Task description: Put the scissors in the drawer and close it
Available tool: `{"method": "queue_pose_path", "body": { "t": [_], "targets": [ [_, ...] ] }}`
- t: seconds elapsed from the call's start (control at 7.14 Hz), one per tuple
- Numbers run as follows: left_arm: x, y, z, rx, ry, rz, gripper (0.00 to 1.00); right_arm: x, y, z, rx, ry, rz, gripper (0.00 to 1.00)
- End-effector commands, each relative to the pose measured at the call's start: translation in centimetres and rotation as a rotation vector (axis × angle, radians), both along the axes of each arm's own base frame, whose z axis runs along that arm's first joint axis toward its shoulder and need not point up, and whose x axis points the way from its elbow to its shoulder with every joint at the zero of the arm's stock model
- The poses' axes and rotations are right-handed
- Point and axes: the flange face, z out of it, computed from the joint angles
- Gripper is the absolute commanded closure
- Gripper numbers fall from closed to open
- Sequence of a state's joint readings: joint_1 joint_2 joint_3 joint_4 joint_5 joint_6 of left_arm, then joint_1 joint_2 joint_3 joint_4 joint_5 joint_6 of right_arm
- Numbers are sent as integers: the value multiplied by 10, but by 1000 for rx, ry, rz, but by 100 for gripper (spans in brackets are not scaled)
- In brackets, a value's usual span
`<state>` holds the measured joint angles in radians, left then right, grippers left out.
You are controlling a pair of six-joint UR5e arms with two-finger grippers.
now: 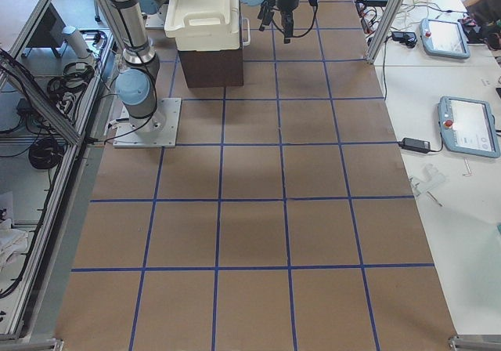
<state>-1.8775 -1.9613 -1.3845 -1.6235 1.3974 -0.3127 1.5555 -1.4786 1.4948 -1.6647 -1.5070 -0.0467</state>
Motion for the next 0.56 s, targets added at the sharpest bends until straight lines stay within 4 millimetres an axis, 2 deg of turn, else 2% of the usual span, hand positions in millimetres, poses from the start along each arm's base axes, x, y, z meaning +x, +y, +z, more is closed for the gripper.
{"method": "queue_pose_path", "body": {
  "t": [0.0, 0.28, 0.42],
  "targets": [
    [51, -4, 78, -186, 26, -60, 0, 1, -2, -3, 0, -2, 1, 0],
    [97, 15, 149, -339, 22, -24, 0, -2, 1, 3, -19, 10, 8, 0],
    [114, 18, 166, -431, -71, -20, 0, -1, -3, -1, -20, 1, -1, 0]
  ]
}}
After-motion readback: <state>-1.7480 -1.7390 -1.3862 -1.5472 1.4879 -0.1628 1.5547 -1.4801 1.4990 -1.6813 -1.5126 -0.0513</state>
